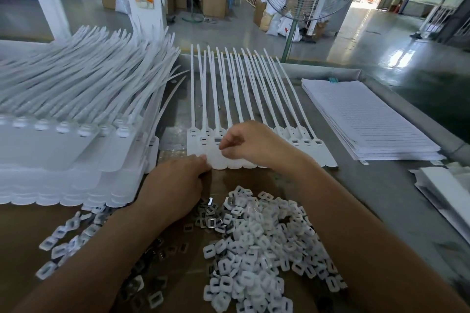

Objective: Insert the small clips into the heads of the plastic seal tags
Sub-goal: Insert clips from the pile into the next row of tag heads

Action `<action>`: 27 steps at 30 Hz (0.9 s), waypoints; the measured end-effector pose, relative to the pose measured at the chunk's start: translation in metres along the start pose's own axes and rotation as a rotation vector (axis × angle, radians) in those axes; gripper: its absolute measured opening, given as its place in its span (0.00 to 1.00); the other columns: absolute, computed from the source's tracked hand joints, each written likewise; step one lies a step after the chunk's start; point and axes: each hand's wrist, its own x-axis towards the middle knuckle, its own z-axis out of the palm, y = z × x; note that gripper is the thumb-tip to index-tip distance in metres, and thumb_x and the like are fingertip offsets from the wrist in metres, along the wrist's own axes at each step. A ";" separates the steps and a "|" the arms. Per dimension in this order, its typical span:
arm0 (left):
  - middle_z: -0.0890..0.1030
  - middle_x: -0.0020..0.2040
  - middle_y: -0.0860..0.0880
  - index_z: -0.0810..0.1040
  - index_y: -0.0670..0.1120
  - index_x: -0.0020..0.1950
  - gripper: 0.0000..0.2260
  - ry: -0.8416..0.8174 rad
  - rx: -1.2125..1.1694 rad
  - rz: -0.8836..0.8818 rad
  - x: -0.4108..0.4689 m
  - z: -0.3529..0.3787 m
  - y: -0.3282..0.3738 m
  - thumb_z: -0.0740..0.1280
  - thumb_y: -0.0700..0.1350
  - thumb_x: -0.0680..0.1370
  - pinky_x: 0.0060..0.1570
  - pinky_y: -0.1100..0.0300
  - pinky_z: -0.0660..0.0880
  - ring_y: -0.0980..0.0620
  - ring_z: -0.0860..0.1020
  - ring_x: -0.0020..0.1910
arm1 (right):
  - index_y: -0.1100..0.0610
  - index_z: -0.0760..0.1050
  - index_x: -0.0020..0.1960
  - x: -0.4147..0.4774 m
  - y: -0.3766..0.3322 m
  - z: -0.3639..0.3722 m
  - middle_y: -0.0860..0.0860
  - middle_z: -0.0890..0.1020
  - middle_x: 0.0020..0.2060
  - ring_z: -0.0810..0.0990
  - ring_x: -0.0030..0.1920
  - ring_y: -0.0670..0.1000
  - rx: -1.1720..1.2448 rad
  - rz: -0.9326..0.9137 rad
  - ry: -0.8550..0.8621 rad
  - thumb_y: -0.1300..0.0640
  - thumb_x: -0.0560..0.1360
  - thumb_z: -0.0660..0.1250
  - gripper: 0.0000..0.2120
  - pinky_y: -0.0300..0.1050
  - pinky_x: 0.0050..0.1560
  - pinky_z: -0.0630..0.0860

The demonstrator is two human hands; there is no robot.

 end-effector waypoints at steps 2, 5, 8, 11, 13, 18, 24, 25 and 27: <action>0.66 0.70 0.57 0.69 0.54 0.68 0.21 -0.013 0.004 -0.004 0.000 0.001 0.000 0.56 0.39 0.76 0.64 0.60 0.64 0.55 0.67 0.68 | 0.49 0.79 0.41 -0.019 0.002 -0.005 0.42 0.80 0.36 0.77 0.36 0.37 -0.020 0.006 -0.077 0.58 0.71 0.71 0.05 0.29 0.38 0.72; 0.63 0.72 0.58 0.67 0.54 0.69 0.22 -0.035 0.015 -0.006 0.002 0.002 -0.001 0.55 0.39 0.77 0.65 0.62 0.62 0.57 0.64 0.69 | 0.48 0.79 0.39 -0.036 0.007 -0.009 0.43 0.80 0.37 0.78 0.39 0.41 -0.071 0.039 -0.174 0.58 0.70 0.72 0.05 0.36 0.45 0.76; 0.63 0.72 0.58 0.66 0.54 0.69 0.22 -0.042 0.011 -0.006 0.001 0.003 -0.002 0.55 0.39 0.77 0.66 0.62 0.59 0.58 0.63 0.70 | 0.46 0.78 0.37 -0.042 0.013 -0.009 0.40 0.80 0.34 0.77 0.38 0.39 -0.077 0.061 -0.206 0.58 0.69 0.73 0.08 0.36 0.46 0.75; 0.62 0.72 0.58 0.66 0.53 0.70 0.22 -0.048 0.006 -0.013 0.001 0.004 -0.002 0.55 0.39 0.77 0.67 0.62 0.58 0.58 0.62 0.70 | 0.44 0.78 0.34 -0.043 0.018 -0.005 0.37 0.78 0.30 0.76 0.35 0.35 -0.063 0.081 -0.206 0.58 0.68 0.73 0.10 0.31 0.40 0.72; 0.62 0.72 0.58 0.66 0.53 0.70 0.22 -0.051 0.005 -0.014 0.002 0.004 -0.002 0.55 0.39 0.77 0.67 0.62 0.58 0.57 0.62 0.70 | 0.44 0.77 0.33 -0.043 0.021 -0.002 0.37 0.78 0.30 0.75 0.34 0.34 -0.059 0.078 -0.196 0.57 0.68 0.73 0.10 0.30 0.38 0.70; 0.62 0.72 0.59 0.66 0.55 0.70 0.22 -0.034 0.006 -0.014 0.001 0.004 -0.003 0.55 0.39 0.77 0.67 0.63 0.58 0.59 0.61 0.70 | 0.46 0.74 0.35 -0.045 0.024 0.001 0.39 0.77 0.35 0.75 0.36 0.37 -0.064 0.069 -0.165 0.56 0.69 0.72 0.09 0.30 0.36 0.68; 0.62 0.72 0.60 0.65 0.55 0.70 0.22 -0.033 0.003 -0.012 0.000 0.003 -0.002 0.54 0.40 0.78 0.67 0.62 0.58 0.60 0.60 0.70 | 0.48 0.73 0.37 -0.046 0.022 -0.002 0.44 0.77 0.37 0.75 0.37 0.41 -0.020 0.047 -0.114 0.58 0.71 0.71 0.09 0.35 0.40 0.74; 0.61 0.72 0.60 0.65 0.55 0.70 0.22 -0.035 0.004 -0.011 0.000 0.003 -0.002 0.54 0.40 0.78 0.67 0.62 0.58 0.60 0.60 0.70 | 0.48 0.74 0.38 -0.045 0.021 -0.003 0.45 0.78 0.36 0.75 0.37 0.42 0.002 0.038 -0.090 0.59 0.71 0.70 0.09 0.35 0.41 0.74; 0.61 0.72 0.59 0.65 0.55 0.70 0.22 -0.036 0.005 -0.008 0.000 0.003 -0.002 0.54 0.39 0.78 0.67 0.63 0.57 0.59 0.60 0.70 | 0.48 0.74 0.38 -0.041 0.019 -0.004 0.45 0.78 0.36 0.75 0.38 0.42 0.033 0.022 -0.046 0.61 0.72 0.69 0.09 0.35 0.41 0.73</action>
